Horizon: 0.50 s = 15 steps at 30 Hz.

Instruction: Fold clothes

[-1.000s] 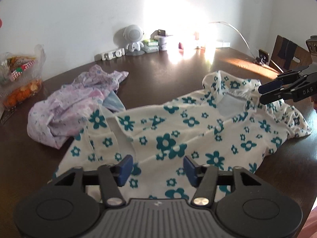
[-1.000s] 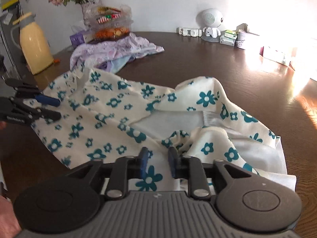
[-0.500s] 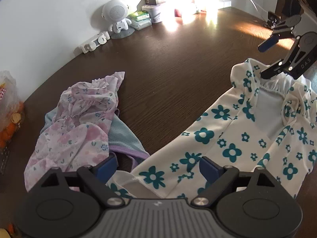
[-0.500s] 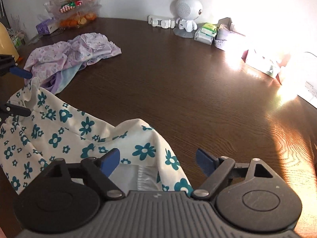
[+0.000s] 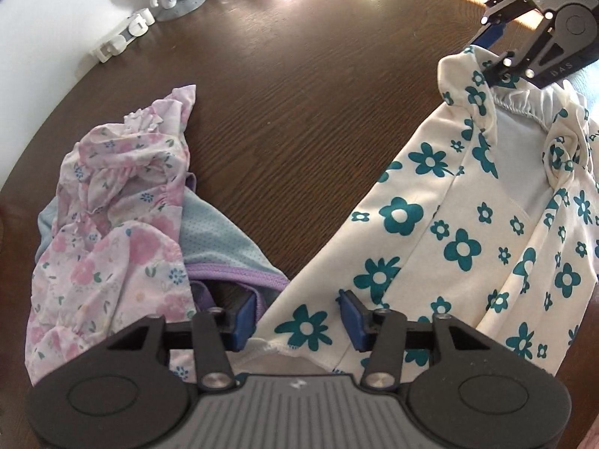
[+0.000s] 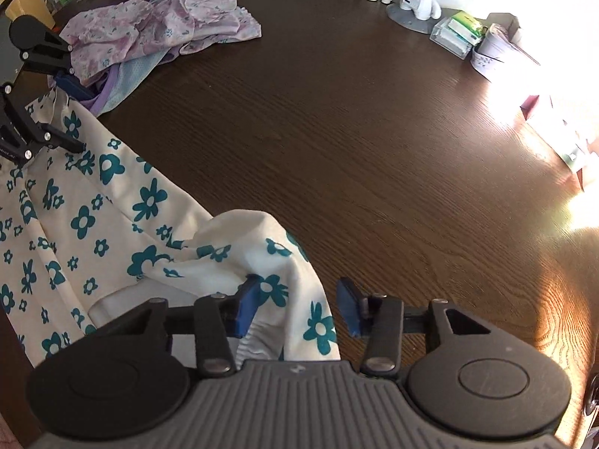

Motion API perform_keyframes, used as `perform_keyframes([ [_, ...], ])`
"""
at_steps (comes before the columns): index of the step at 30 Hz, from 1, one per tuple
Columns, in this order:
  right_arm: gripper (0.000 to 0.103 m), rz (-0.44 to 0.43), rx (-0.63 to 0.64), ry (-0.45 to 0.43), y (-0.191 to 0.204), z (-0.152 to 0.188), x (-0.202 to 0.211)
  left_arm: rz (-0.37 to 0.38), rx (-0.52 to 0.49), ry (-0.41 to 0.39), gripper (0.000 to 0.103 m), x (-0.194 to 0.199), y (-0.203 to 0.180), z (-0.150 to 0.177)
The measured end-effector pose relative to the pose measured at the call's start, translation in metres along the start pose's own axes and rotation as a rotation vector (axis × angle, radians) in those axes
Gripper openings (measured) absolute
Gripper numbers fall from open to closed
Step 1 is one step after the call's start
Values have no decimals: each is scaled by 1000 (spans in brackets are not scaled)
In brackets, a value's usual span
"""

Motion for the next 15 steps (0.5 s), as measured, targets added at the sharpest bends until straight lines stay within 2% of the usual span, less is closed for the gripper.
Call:
perform_keyframes([
  [1,29,0,4,2,1,-1,-1,-4,-7,-6,21,1,-2,0],
  [2,25,-1,6,2,2,-2,-1,-9,-15,-11,11,2,-3,-1],
  [3,18,4,7,0,3,-2,-1,-24,-20,-15,7,2,-4,-2],
  [7,5,17,8,-25,6,0,3,-76,-20,-55,6,15,-7,-1],
  [10,4,34,15,-92,8,2,21,-147,-14,-122,6,35,-10,2],
  [15,3,69,31,-195,13,13,52,-175,-12,-157,6,50,-20,11],
])
Point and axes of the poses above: each gripper's, at about its wrist camera, not at the fingertips, and x roughly against the way its jaws point, y to its left, z to its underside, the point moved 9 cm from there along -x, roughly the way its jaws point, and after that the axes turned 7 degrees about -x, right-handed, at the moved point
